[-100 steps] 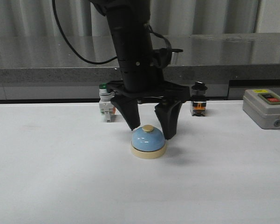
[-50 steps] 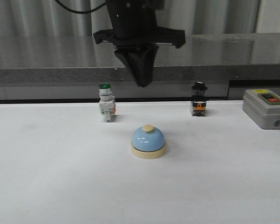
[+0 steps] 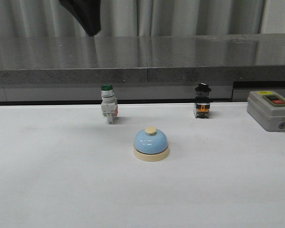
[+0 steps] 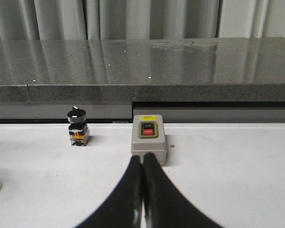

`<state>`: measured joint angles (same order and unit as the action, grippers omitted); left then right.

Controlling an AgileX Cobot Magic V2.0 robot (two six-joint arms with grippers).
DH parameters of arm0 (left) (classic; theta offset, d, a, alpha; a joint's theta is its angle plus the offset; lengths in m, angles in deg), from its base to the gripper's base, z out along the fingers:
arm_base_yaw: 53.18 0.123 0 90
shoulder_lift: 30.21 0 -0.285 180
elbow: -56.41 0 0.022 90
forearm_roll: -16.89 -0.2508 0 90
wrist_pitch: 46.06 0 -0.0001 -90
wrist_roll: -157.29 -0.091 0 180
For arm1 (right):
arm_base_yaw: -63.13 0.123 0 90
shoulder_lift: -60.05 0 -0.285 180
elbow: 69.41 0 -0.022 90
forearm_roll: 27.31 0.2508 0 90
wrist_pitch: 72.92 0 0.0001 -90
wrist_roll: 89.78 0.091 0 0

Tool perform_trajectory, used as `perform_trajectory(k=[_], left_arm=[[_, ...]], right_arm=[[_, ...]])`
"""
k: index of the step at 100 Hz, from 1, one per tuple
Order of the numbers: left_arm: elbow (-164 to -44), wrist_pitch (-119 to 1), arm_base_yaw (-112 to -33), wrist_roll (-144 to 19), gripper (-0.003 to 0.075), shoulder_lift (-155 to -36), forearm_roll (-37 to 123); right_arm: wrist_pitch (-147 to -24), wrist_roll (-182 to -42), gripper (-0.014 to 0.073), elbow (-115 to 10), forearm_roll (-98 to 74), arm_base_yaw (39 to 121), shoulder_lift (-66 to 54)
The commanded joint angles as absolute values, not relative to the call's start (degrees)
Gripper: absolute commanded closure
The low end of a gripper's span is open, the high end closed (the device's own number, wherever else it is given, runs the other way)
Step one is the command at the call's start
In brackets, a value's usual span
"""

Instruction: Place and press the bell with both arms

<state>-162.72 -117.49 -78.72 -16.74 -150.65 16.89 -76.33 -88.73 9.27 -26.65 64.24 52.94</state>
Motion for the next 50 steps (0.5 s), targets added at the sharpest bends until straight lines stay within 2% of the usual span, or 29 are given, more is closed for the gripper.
perform_trajectory(k=[1,50], left_arm=[[-164.1,-119.0,-76.3,-15.9,0.0741,-145.6,16.6],[-163.8,-119.2,-62.1,-14.5,0.0741,-138.8,16.4]], right_arm=[[-72.0,-88.9,0.0662,8.5,-27.3,64.0,53.6],[-72.0,-88.9,0.0662,8.5,-27.3,64.0,53.6]])
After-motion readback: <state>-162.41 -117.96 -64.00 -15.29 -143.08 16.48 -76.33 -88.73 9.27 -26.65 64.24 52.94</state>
